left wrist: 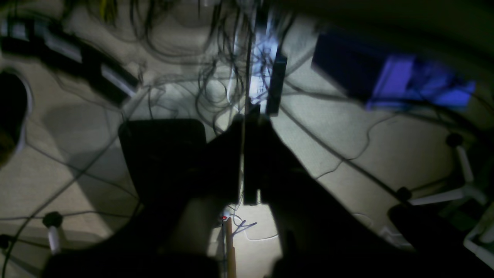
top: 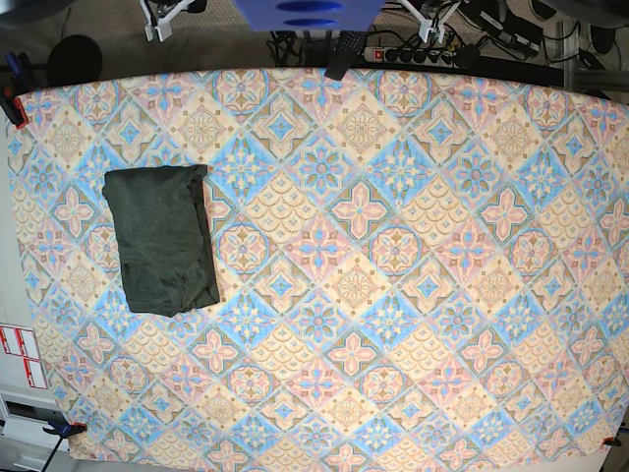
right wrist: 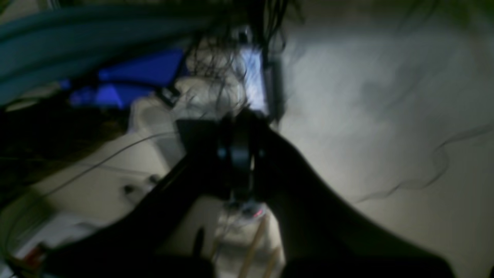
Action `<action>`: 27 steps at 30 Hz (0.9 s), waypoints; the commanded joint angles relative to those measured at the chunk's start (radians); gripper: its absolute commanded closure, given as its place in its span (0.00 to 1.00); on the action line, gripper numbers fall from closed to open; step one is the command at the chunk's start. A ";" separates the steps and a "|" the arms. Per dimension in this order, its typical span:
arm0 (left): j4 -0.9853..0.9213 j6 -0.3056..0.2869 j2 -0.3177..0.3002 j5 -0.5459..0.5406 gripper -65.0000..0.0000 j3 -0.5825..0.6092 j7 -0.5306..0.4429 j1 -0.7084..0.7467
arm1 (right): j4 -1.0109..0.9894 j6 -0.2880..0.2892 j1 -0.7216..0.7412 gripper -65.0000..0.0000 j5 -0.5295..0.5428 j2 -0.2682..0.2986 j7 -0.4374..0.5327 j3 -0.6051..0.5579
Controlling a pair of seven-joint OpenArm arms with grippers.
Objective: Fold the T-shirt properly
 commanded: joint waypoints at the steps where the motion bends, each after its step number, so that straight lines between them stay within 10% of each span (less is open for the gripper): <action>1: -0.037 0.000 -0.005 0.000 1.00 0.016 -0.015 0.007 | -0.028 0.016 0.009 1.00 0.008 0.007 0.034 0.002; 10: -0.322 0.000 -0.002 0.000 1.00 0.158 -0.206 -0.141 | -0.228 0.016 0.121 1.00 0.006 0.005 0.161 0.002; 27: -0.451 0.000 0.061 0.000 1.00 0.221 -0.263 -0.254 | -0.353 -0.402 0.190 1.00 0.004 -0.113 0.284 0.002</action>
